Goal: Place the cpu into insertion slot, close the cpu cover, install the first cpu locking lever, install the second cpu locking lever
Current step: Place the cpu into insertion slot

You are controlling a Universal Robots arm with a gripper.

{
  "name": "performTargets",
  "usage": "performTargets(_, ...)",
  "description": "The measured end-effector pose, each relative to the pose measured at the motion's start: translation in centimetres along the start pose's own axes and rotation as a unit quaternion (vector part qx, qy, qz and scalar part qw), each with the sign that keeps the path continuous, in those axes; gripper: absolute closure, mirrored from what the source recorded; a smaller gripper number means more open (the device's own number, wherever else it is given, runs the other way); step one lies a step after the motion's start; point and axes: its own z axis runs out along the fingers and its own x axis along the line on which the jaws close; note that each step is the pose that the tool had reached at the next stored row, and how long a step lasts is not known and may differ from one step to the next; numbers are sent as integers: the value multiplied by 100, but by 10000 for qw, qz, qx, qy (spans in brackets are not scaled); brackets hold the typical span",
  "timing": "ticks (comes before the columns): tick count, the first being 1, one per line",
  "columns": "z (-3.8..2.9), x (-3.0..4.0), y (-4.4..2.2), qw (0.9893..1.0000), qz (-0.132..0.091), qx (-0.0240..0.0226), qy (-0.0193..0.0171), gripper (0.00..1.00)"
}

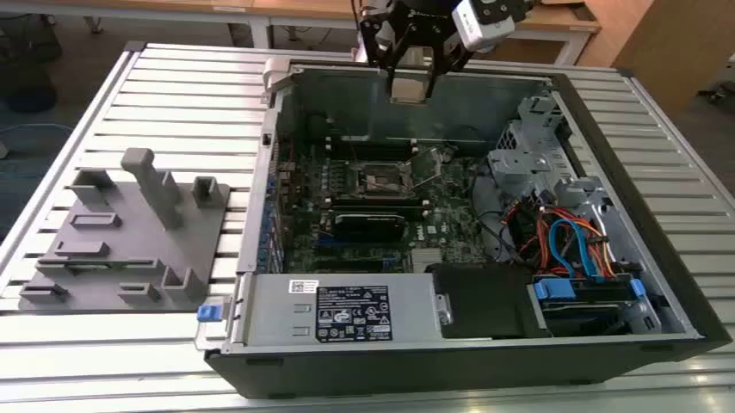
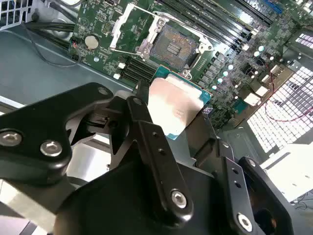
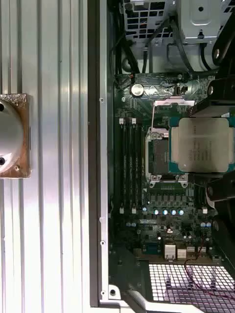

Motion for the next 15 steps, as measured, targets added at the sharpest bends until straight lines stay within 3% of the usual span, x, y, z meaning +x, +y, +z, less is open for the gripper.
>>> performTargets(15, 0, 0, 0, 10000, 8, 2, -1, 46)
